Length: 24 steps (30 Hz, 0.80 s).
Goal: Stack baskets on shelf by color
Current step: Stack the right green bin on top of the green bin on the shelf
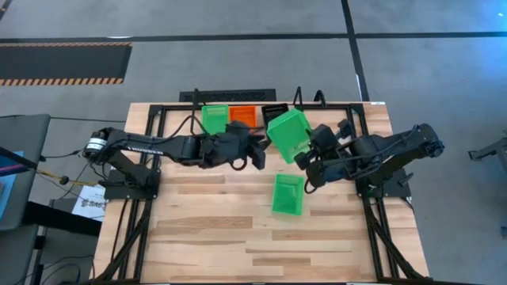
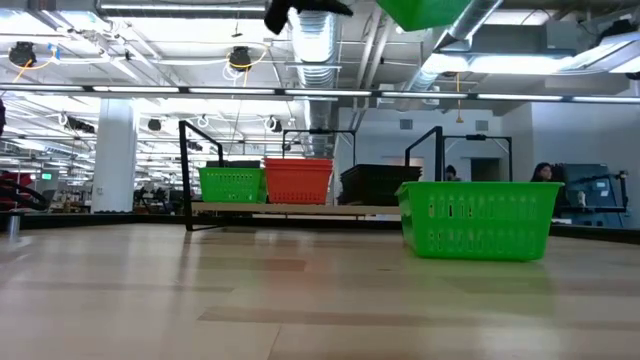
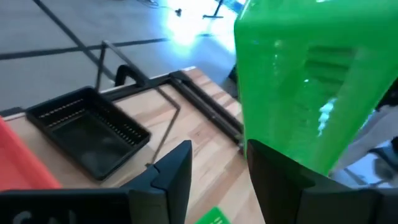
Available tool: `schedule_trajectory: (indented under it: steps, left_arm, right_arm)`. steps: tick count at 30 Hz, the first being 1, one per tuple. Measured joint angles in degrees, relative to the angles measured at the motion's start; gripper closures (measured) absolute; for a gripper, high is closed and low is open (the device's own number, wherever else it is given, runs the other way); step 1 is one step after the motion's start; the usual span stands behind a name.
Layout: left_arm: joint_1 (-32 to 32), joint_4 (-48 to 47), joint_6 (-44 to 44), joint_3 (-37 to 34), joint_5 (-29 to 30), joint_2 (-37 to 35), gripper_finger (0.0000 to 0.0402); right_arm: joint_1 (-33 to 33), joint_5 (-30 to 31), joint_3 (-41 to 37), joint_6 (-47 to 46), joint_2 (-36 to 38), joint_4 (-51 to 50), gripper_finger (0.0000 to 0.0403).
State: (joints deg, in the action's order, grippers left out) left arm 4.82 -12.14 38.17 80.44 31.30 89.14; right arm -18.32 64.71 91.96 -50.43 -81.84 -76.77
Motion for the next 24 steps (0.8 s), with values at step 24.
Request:
schedule_trajectory:
  steps: [24]
  left_arm:
    - [-1.28,13.09,-7.32,0.0,1.13,0.02,0.0197]
  right_arm:
    - [7.69,7.01,-0.01,13.63,0.03,8.77,0.0401]
